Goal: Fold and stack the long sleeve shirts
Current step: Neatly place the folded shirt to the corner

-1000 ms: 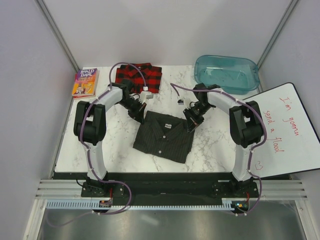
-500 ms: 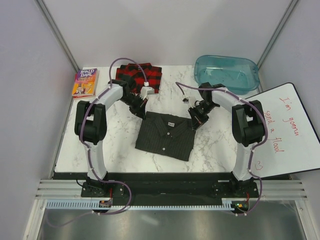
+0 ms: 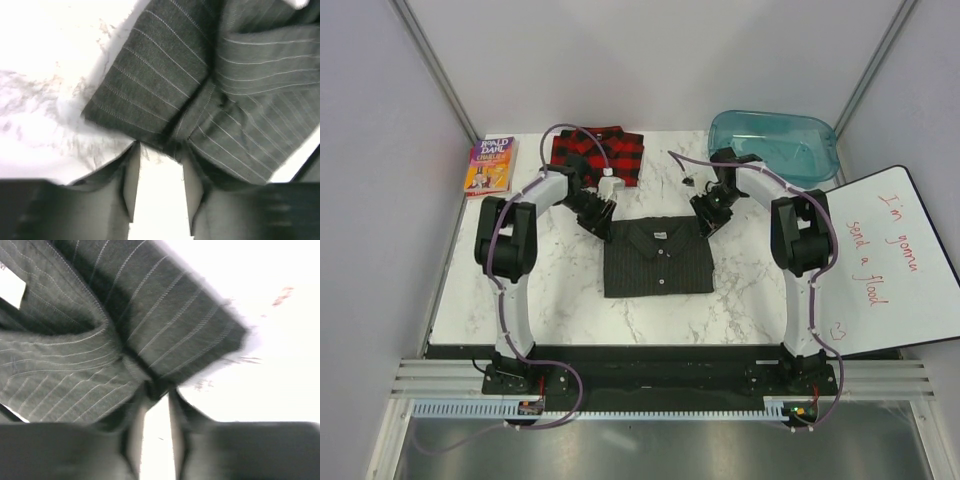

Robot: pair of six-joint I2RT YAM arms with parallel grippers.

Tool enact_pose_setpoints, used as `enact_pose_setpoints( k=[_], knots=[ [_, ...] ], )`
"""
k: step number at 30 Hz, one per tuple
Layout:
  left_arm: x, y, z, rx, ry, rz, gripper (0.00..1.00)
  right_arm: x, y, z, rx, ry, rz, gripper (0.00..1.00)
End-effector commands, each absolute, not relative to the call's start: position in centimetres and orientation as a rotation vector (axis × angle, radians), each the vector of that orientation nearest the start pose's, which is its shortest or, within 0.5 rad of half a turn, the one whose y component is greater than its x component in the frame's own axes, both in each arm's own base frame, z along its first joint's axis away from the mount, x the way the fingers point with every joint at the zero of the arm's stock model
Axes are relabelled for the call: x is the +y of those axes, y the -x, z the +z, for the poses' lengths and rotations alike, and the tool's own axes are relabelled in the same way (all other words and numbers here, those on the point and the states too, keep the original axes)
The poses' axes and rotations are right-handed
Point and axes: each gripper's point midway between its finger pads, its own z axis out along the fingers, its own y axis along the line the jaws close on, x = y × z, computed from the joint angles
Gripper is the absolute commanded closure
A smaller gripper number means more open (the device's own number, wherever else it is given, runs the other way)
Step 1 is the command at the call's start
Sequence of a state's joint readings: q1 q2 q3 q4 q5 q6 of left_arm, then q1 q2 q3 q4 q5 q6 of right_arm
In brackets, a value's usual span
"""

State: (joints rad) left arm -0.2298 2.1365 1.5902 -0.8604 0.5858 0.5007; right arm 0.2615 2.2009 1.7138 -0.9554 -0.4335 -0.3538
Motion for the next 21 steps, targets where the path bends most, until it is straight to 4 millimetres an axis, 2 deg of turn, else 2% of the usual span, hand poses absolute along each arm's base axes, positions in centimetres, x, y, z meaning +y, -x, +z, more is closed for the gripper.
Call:
enact_pose_setpoints(
  k=[1, 2, 3, 4, 5, 6, 7, 8, 9, 10, 11, 13, 14, 16, 17, 18, 19, 20, 21],
  knots=[
    [-16.6, -39.6, 12.5, 2.317, -0.893, -0.884, 0.48, 15.8, -41.2, 7.1, 2.655, 0.917, 0.543, 0.55],
    [-16.2, -40.4, 15.0, 2.23, -0.854, -0.877, 0.32, 16.2, -41.5, 9.8, 2.579, 0.912, 0.561, 0.44],
    [-15.9, -40.0, 18.3, 2.151, -0.852, -0.83, 0.23, 16.4, -41.6, 11.3, 2.539, 0.912, 0.567, 0.41],
    [-15.7, -39.9, 20.2, 2.1, -0.851, -0.789, 0.18, 16.6, -41.8, 12.6, 2.496, 0.917, 0.569, 0.37],
    [-15.3, -40.3, 21.9, 2.047, -0.849, -0.722, 0.1, 16.8, -42.0, 15.3, 2.405, 0.928, 0.563, 0.34],
    [-15.0, -39.4, 24.8, 1.971, -0.855, -0.67, 0.06, 17.0, -42.0, 16.5, 2.36, 0.932, 0.558, 0.33],
    [-14.7, -39.5, 25.9, 1.938, -0.843, -0.624, 0.01, 17.1, -42.1, 17.5, 2.316, 0.932, 0.555, 0.3],
    [-14.6, -39.3, 26.8, 1.919, -0.805, -0.615, 0.01, 17.7, -42.0, 19.2, 2.237, 0.943, 0.563, 0.3],
    [-14.5, -39.1, 28.2, 1.854, -0.766, -0.589, 0.01, 18.2, -41.8, 19.9, 2.205, 0.953, 0.57, 0.31],
    [-14.2, -39.3, 28.2, 1.857, -0.702, -0.582, 0.01, 18.8, -41.6, 20.3, 2.185, 0.969, 0.579, 0.34],
    [-13.7, -39.7, 27.9, 1.895, -0.595, -0.575, 0.01, 20.5, -40.9, 20.6, 2.164, 1.004, 0.597, 0.35],
    [-13.9, -38.8, 27.0, 1.952, -0.598, -0.632, 0.01, 22.5, -39.9, 20.4, 2.147, 1.056, 0.639, 0.44],
    [-14.1, -37.9, 26.8, 1.985, -0.595, -0.71, 0.01, 24.4, -38.6, 19.6, 2.144, 1.1, 0.676, 0.47],
    [-13.4, -37.0, 25.5, 2.073, -0.465, -0.802, 0.04, 26.5, -36.8, 18.7, 2.132, 1.152, 0.74, 0.53],
    [-12.6, -36.6, 25.3, 2.118, -0.299, -0.896, 0.04, 28.7, -34.9, 17.7, 2.109, 1.225, 0.76, 0.55],
    [-12.6, -35.4, 23.2, 2.169, -0.233, -0.954, 0.04, 29.7, -34.0, 17.2, 2.104, 1.251, 0.77, 0.57],
    [-11.7, -35.4, 23.5, 2.149, -0.155, -0.956, 0.04, 31.4, -31.9, 15.9, 2.096, 1.317, 0.797, 0.58],
    [-11.6, -34.4, 21.6, 2.189, -0.116, -0.968, 0.04, 32.5, -31.6, 15.5, 2.068, 1.336, 0.796, 0.58],
    [-11.5, -34.0, 20.8, 2.207, -0.091, -0.967, 0.04, 33.4, -30.7, 14.9, 2.057, 1.373, 0.805, 0.59]
  ],
)
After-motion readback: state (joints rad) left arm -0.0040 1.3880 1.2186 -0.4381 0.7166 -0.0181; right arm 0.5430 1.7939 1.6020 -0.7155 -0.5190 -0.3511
